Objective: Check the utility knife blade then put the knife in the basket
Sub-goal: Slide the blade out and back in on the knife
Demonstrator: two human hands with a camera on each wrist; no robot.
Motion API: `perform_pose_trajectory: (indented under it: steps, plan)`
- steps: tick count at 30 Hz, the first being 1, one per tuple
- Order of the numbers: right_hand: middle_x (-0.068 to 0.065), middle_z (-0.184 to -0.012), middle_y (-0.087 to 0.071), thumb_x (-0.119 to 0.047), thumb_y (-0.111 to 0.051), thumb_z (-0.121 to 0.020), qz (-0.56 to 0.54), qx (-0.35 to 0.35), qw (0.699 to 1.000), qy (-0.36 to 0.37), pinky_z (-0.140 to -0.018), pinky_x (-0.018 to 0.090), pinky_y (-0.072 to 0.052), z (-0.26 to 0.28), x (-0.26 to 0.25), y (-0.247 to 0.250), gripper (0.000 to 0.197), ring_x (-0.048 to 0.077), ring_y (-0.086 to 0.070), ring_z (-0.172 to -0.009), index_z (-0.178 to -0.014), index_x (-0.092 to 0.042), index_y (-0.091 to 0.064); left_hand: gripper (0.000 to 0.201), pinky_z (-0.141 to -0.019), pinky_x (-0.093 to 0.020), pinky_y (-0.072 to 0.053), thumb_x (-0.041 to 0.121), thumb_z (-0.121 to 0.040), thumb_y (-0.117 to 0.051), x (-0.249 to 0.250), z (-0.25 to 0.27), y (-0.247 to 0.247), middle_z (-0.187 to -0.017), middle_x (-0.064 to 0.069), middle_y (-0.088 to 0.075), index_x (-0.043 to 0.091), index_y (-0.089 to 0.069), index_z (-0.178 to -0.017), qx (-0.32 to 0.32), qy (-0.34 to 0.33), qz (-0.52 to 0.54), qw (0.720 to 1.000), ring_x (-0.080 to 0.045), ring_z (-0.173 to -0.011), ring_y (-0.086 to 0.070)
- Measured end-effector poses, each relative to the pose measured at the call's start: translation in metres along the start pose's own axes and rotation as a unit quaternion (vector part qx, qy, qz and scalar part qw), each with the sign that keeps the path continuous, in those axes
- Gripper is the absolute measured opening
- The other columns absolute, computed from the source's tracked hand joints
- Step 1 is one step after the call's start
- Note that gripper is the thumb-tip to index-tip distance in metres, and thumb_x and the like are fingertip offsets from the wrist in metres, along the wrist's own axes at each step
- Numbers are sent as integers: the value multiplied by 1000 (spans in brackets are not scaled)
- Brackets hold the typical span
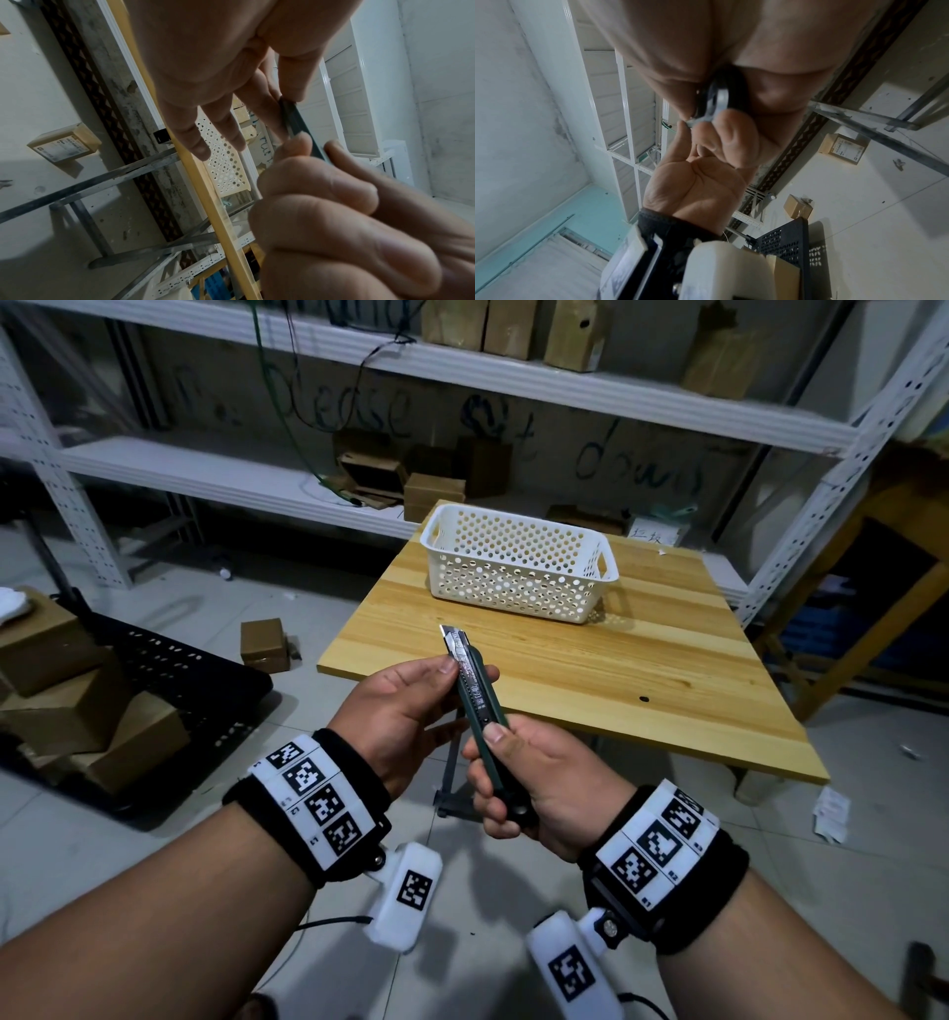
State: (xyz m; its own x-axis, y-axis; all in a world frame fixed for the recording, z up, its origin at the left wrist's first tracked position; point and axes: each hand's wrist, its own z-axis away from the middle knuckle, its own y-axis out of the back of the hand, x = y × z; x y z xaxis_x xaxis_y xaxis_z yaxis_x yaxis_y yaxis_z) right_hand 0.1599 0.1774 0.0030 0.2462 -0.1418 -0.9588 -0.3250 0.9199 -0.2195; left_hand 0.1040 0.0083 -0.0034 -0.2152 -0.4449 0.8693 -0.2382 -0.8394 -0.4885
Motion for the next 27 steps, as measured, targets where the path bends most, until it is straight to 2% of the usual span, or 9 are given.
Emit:
perform_pose_trajectory:
  steps: [6, 17, 27]
  plan:
    - [9, -71, -51, -23, -37, -108, 0, 3, 1000, -7, -44, 26, -39, 1, -2, -3, 23, 19, -45, -54, -108, -4, -50, 30, -100, -51, -51, 25, -88, -65, -1, 0, 0, -116, -16, -79, 3, -74, -107, 6, 0, 0, 1000, -28, -106, -75]
    - [9, -71, -51, -13, -36, -108, -4, 16, 999, -31, -45, 27, -35, 0, -3, -7, 16, 18, -45, -54, -110, -4, -49, 27, -109, -59, -44, 25, -89, -65, -2, -3, 2, -119, -16, -78, 6, -75, -105, 12, 7, 0, 1000, -30, -104, -73]
    - [8, -69, -51, -8, -34, -105, -2, 25, 999, -45, -45, 29, -34, -2, -3, -6, 18, 18, -45, -53, -109, -5, -51, 29, -104, -56, -47, 26, -89, -65, -1, -2, 1, -118, -15, -79, 5, -74, -107, 17, 11, -8, 1000, -28, -102, -74]
